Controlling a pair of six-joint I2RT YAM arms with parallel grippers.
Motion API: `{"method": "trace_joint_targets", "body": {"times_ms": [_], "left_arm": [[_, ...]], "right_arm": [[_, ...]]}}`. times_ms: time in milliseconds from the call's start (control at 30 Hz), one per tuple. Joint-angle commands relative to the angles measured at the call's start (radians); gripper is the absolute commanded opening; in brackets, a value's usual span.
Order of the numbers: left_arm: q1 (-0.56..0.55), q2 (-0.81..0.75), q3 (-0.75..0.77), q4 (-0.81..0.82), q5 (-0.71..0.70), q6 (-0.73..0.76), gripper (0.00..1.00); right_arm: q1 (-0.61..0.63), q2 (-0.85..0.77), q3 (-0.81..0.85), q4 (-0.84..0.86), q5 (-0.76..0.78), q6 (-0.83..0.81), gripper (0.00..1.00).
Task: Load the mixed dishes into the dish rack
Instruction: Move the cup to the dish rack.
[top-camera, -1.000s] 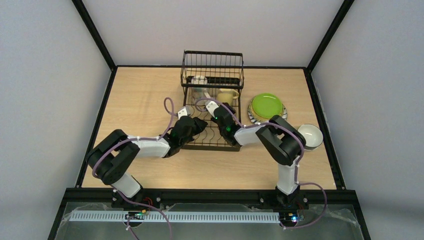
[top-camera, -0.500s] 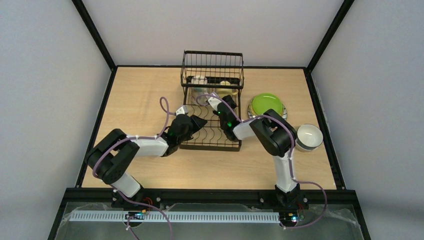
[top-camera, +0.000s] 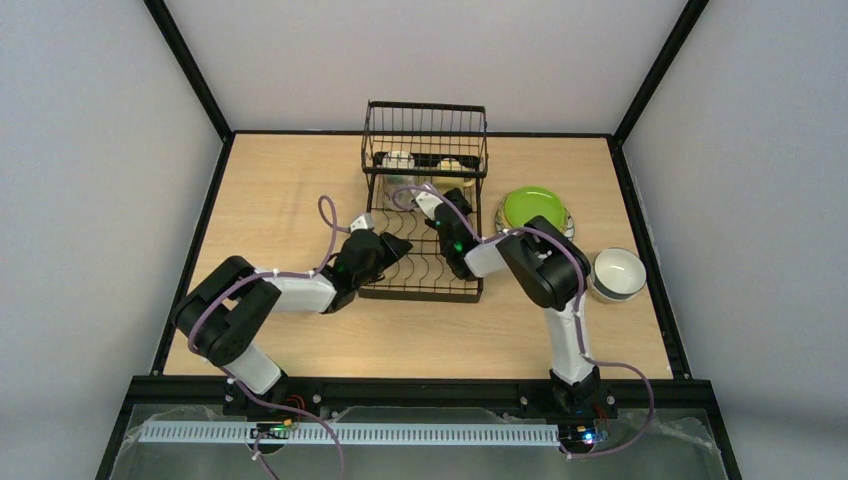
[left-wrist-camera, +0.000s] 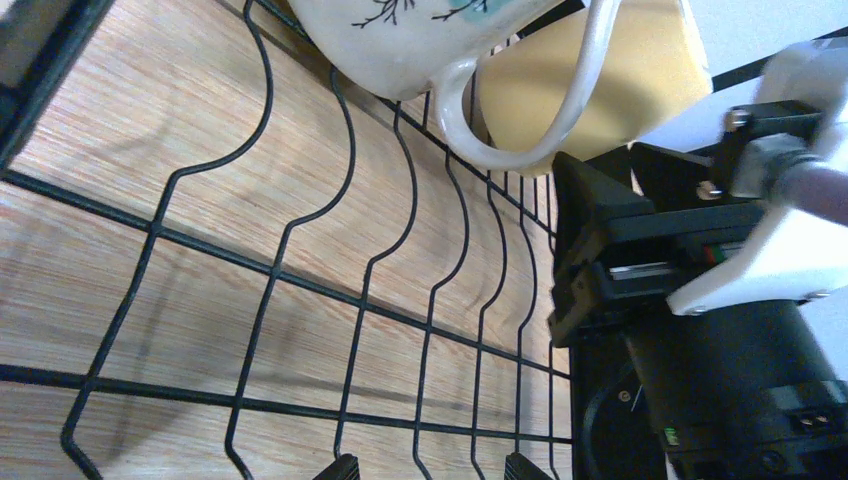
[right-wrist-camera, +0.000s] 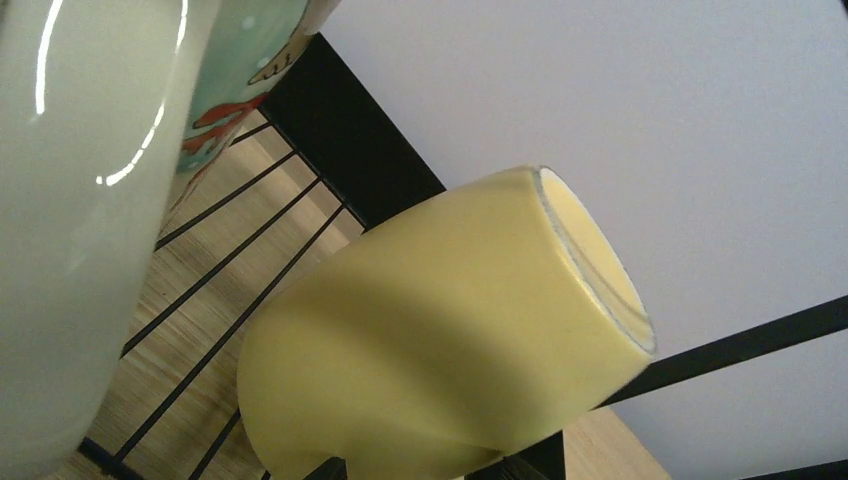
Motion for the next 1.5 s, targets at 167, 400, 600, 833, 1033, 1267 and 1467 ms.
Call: {"method": "trace_joint_targets", "body": {"times_ms": [167, 400, 600, 833, 1033, 1267, 1467], "left_arm": [[0.01, -0.052, 0.01, -0.036, -0.048, 0.035, 0.82], [0.014, -0.002, 0.014, 0.108, -0.077, 0.043, 0.82], [0.014, 0.128, 0.054, 0.3, -0.081, 0.059, 0.82], [0.011, 0.229, 0.101, 0.426, -0.181, 0.093, 0.81], [0.007, 0.332, 0.177, 0.507, -0.294, 0.075, 0.81], [-0.004, 0.437, 0.239, 0.569, -0.455, 0.019, 0.82], [-0.003, 0.501, 0.289, 0.562, -0.529, -0.027, 0.83]], "right_arm": [[0.054, -0.188, -0.094, -0.072, 0.024, 0.104, 0.88], [0.12, -0.313, -0.194, -0.111, 0.072, 0.164, 0.88], [0.153, -0.408, -0.25, -0.093, 0.093, 0.192, 0.88], [0.16, -0.484, -0.291, -0.015, 0.091, 0.172, 0.88], [0.159, -0.511, -0.285, 0.092, 0.088, 0.125, 0.88], [0.14, -0.518, -0.272, 0.202, 0.061, 0.078, 0.88], [0.117, -0.526, -0.255, 0.242, 0.027, 0.065, 0.88]]}}
